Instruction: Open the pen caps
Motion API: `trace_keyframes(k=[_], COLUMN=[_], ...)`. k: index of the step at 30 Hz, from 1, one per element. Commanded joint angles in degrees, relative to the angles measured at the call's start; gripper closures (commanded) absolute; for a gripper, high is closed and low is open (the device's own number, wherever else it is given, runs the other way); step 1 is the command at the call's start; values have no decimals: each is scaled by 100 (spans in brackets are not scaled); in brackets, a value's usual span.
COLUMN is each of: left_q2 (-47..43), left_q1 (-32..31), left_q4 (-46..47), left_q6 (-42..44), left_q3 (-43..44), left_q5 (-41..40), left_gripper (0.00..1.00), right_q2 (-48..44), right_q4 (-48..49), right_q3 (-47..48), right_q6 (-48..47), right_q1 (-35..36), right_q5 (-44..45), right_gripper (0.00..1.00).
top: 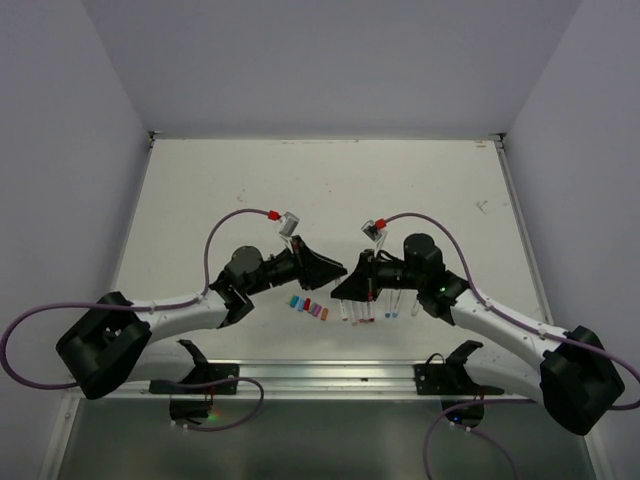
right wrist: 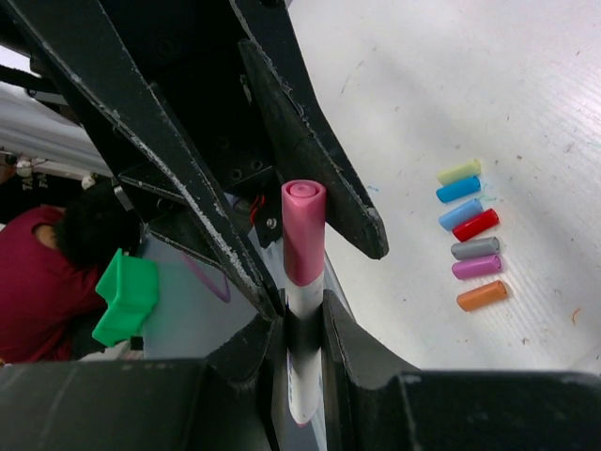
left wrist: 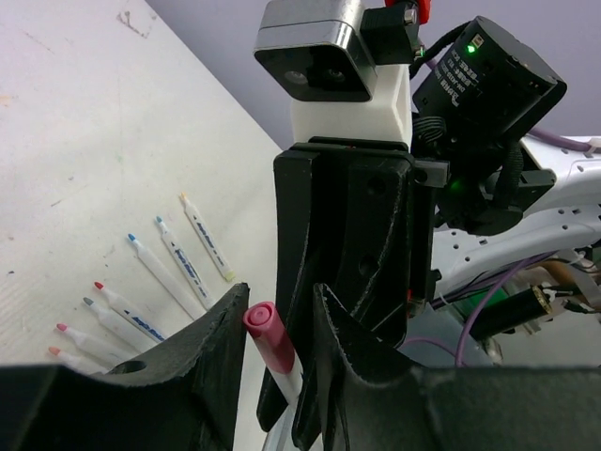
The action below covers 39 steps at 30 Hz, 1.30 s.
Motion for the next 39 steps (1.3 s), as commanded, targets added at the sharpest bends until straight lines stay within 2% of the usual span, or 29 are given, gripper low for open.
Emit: trace_keyframes(k=[1,7,10,14,15,17,18,19,21,22,26,29,37,38,39], left_q2=[87,193,193,219,219,193,193,202,333,403,483,518,18,-52,-140], left_q1=[-23,-14,3,82,82,83,82,82,74,65,74,74,74,82,82], left_q4=[622,720,563,36,-575,-1359,-2050,-2362,-3169,-3269,-3287,-3385,-3438,-3324,-2740], left_q6=[-186,-248,-213,-222,-187,-178,-221,-265,-284,-318,-529,-591,-723,-688,-618], left_q3=[-30,-12,-4,162,250,609,734,857,1340,1463,1709,1798,1500,1360,1220], left_q5=[356,567,585,349,191,-616,-959,-1615,-2102,-2505,-3062,-3291,-3871,-3828,-3740], left_gripper=[65,82,99,100,100,100,100,100,100,100,100,100,100,100,100], right_q2=[-153,-241,-250,-180,-162,-66,-13,48,215,294,655,831,761,752,735], right_q4=[271,78,16,-649,-774,-1141,-1301,-1468,-2030,-2136,-2628,-2770,-2875,-2841,-2745], right_q3=[-35,-8,9,228,281,421,492,580,809,914,1108,1117,1003,985,942], right_q6=[62,-44,-114,-456,-570,-650,-781,-869,-1097,-1133,-1160,-1125,-1116,-1134,-1186], right_q1=[-8,1,10,-8,10,18,45,175,430,667,1169,1266,1267,1267,1267], right_q5=[-8,106,185,571,790,1063,1212,1753,2563,3350,4952,5579,5907,5794,5584], right_gripper=[100,100,100,100,100,100,100,100,100,100,100,100,100,100,100])
